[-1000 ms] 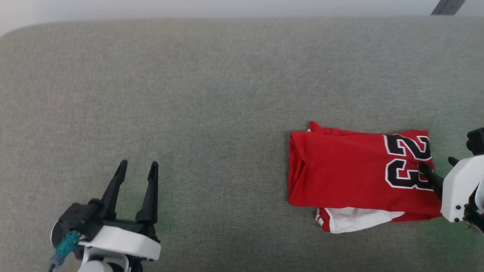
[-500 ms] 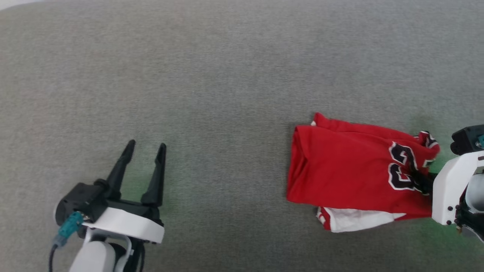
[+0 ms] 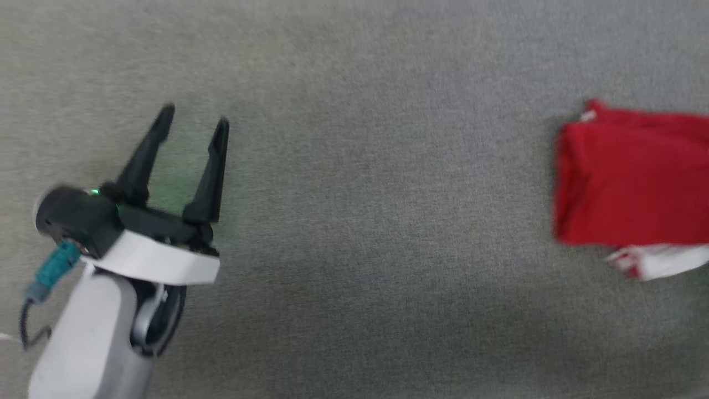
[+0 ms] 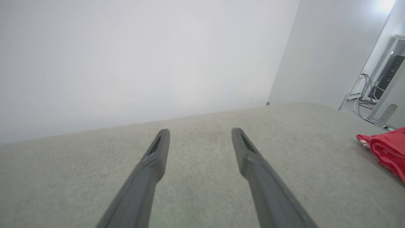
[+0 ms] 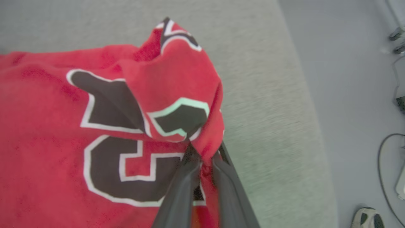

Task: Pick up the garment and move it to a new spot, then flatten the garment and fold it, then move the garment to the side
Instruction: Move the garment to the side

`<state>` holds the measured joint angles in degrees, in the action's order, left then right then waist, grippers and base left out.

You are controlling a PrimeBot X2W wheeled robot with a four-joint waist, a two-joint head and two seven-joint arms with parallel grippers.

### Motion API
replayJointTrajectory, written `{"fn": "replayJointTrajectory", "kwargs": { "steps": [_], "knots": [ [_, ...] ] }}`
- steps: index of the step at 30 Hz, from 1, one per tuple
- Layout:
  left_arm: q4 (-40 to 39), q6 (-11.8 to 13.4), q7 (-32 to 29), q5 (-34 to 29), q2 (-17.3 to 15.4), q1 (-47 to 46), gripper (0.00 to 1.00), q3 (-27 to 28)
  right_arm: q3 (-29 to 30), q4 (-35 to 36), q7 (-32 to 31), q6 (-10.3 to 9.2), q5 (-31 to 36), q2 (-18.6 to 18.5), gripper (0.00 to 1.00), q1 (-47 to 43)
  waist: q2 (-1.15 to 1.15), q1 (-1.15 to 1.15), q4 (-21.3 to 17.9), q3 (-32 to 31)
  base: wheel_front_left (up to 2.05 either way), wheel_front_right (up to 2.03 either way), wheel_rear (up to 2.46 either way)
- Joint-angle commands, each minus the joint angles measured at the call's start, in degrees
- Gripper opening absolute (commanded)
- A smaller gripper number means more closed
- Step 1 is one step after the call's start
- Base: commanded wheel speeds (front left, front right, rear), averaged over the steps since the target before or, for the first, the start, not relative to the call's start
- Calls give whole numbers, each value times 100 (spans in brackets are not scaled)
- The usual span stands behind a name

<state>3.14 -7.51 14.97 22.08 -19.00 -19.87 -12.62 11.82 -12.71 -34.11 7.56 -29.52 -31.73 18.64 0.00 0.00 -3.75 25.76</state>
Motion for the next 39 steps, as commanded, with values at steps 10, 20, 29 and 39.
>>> {"fn": "replayJointTrajectory", "kwargs": {
  "steps": [10,20,29,39],
  "knots": [
    [-336,6,30,72,-465,-1143,100,-186,1231,-1305,854,-16,1258,-292,0,1290,0,0,-143,811,0,0,0],
    [-452,6,30,95,-599,-1214,100,-152,1681,-2258,1294,-16,2497,118,0,2307,0,0,-86,984,0,0,0],
    [-163,6,30,88,-400,-798,100,84,1245,-2471,1610,-16,2773,259,100,2394,0,0,-88,520,0,0,0],
    [394,6,30,-57,78,224,100,370,-352,-1837,2316,-16,1881,501,100,1666,0,0,161,-581,0,0,0]
  ]
}}
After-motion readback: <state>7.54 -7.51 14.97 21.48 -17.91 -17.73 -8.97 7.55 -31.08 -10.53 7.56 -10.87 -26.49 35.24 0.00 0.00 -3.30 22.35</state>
